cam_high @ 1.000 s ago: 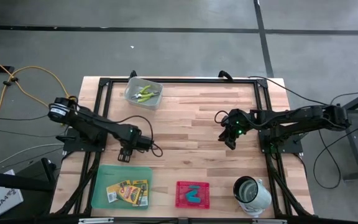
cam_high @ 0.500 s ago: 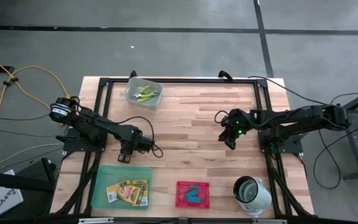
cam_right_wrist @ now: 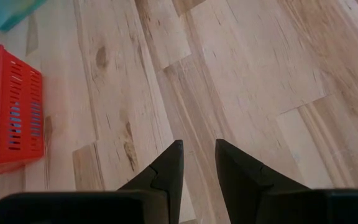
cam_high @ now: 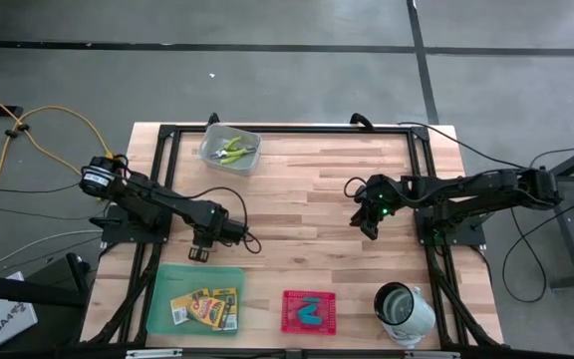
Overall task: Pick & Place School Supplies
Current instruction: Put the blue eraser into the red bin
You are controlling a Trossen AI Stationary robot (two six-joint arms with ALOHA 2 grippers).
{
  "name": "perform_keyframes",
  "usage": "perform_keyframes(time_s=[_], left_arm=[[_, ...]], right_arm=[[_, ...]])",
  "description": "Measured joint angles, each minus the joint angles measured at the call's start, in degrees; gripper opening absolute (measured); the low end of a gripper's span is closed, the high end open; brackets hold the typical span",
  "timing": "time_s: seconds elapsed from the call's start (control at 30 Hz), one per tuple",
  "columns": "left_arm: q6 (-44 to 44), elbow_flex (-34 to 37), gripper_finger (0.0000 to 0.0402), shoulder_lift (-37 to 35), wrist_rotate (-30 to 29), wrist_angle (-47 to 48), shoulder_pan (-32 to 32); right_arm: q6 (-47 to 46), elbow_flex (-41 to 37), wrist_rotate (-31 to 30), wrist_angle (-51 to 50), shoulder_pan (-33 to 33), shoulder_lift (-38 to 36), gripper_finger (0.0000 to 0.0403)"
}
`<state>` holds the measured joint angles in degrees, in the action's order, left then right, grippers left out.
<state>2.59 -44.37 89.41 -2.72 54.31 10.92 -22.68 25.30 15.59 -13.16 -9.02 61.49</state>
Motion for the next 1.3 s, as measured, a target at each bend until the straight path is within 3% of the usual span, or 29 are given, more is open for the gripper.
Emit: perform_keyframes(time_s=[0.57,0.93,1.3], left_arm=[[0.39,-1.51,0.0081,-0.68,-0.98,-1.60,-0.07],[-3.01,-7.07,0.0081,-0.74,-2.34,-5.92,0.54],[-10.81,-11.37,0.0081,-0.79,-0.47,-22.28,1.37]], right_arm=[[0.00,0.00,-0.04,0.01,0.00,0.00,0.0085],[0.00,0.00,-0.11,0.04,0.01,0.00,0.0085],[0.02,0.00,-0.16,0.04,0.02,0.00,0.0085]])
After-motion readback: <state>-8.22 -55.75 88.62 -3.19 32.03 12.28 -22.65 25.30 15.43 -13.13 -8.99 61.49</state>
